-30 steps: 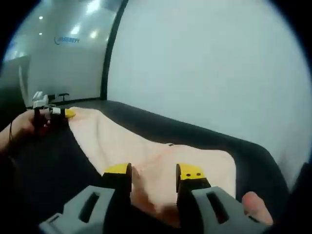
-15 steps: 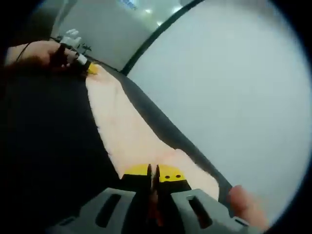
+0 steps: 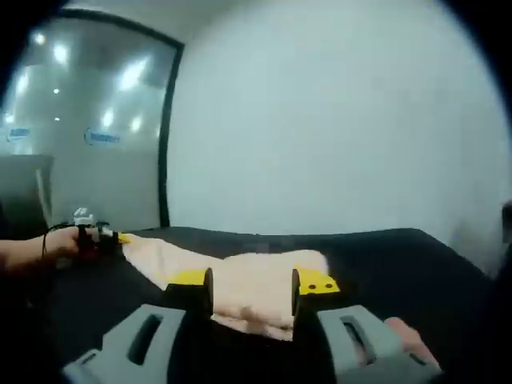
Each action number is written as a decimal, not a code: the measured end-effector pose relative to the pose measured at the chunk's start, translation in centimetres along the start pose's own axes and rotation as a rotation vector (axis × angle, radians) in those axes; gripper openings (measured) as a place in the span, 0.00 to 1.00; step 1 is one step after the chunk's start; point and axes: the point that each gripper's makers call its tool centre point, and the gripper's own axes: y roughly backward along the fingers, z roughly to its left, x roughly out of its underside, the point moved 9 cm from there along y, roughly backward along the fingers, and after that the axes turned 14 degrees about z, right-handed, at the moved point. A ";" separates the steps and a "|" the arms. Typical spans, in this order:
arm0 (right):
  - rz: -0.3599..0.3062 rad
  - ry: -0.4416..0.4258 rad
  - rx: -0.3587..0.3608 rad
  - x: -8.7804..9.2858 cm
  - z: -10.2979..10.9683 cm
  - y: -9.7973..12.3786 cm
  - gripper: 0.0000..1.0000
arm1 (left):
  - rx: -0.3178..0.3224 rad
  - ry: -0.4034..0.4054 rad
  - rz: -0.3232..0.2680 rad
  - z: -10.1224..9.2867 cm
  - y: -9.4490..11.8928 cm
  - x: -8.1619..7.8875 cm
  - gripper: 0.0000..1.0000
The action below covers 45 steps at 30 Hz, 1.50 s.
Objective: Fold the towel on the table until its edges align and the towel forms a compact rectangular stack.
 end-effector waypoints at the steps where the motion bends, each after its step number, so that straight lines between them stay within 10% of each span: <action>1: 0.071 -0.113 0.016 0.1 -1.0 0.1 0.31 | -0.012 -0.058 -0.001 -0.8 0.0 -0.2 0.08; 4: -0.134 -0.259 0.005 -1.5 -2.5 0.1 0.31 | -0.014 -0.185 0.007 -4.9 -0.2 0.4 0.08; 9: -0.087 -0.303 0.020 -0.8 -2.6 1.0 0.31 | 0.033 -0.461 0.103 -13.0 -2.6 3.9 0.08; 13: -0.074 -0.289 -0.012 -0.8 -1.8 1.1 0.31 | -0.046 -0.736 0.305 -17.1 -5.5 10.3 0.08; 20: -0.080 -0.316 -0.009 -0.7 -1.3 2.5 0.31 | -0.091 -0.833 0.401 -19.4 -8.7 16.7 0.08; 28: -0.068 -0.328 -0.027 -0.8 -1.9 1.6 0.31 | -0.076 -0.828 0.318 -19.6 -10.1 16.1 0.08; 32: -0.061 -0.334 -0.026 -0.7 -2.3 1.1 0.31 | -0.196 -1.004 0.476 -17.7 -10.2 17.2 0.08; 35: -0.056 -0.339 -0.022 -0.6 -2.6 0.9 0.31 | -0.135 -1.110 0.452 -18.4 -9.4 18.1 0.16; 40: -0.045 -0.312 -0.012 -0.5 -2.5 0.9 0.31 | 0.116 -1.053 0.463 -21.0 -6.0 18.0 0.23; 43: -0.046 -0.309 -0.013 -0.5 -2.5 0.8 0.31 | 0.089 -1.044 0.387 -21.5 -6.2 15.8 0.20; 45: -0.042 -0.308 -0.010 -0.6 -2.6 0.4 0.31 | 0.043 -1.126 0.436 -20.4 -8.2 15.1 0.21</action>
